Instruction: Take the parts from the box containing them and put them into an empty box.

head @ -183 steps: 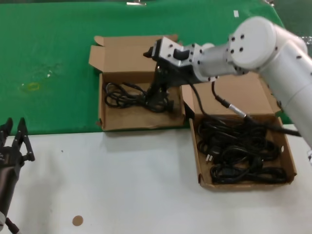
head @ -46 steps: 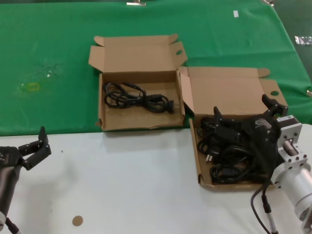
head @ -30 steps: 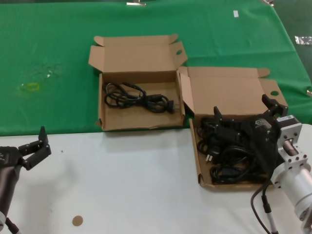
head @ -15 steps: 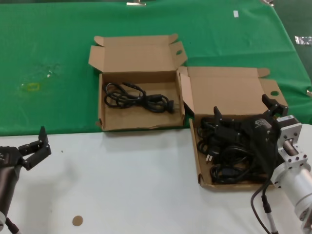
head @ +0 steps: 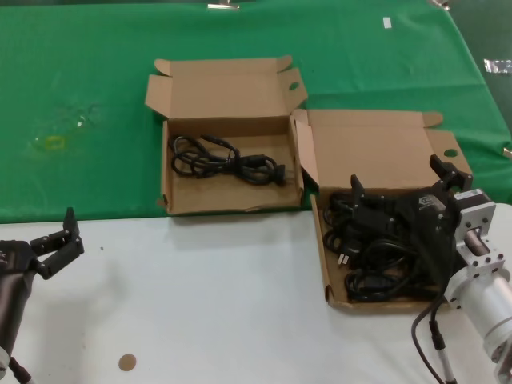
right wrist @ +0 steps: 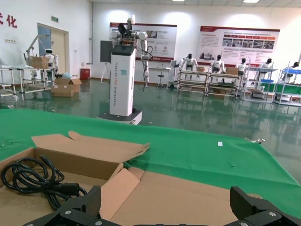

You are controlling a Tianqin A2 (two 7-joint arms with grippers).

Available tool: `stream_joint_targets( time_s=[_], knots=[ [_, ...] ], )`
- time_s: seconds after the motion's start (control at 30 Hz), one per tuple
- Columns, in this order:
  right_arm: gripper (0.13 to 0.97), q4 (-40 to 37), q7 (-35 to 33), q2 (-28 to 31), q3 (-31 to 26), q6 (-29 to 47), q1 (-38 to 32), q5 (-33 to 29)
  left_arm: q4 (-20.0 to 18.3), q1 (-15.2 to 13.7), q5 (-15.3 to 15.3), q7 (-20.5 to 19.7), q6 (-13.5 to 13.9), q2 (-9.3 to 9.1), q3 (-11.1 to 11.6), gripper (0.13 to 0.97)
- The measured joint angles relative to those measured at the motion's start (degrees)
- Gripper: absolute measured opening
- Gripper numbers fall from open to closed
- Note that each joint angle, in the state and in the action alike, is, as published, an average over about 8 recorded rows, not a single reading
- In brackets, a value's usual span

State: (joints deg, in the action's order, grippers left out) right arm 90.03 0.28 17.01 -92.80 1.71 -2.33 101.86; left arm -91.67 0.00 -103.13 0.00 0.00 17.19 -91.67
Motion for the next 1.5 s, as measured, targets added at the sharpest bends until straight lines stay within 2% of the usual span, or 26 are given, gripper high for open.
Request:
stream_joint_targets(
  time_s=[1.5],
  knots=[
    [0.966, 0.00, 0.00, 0.00, 0.00, 0.00, 0.00, 0.00, 0.00, 0.00, 0.00, 0.00, 0.00, 0.00, 0.00, 0.966]
  ],
)
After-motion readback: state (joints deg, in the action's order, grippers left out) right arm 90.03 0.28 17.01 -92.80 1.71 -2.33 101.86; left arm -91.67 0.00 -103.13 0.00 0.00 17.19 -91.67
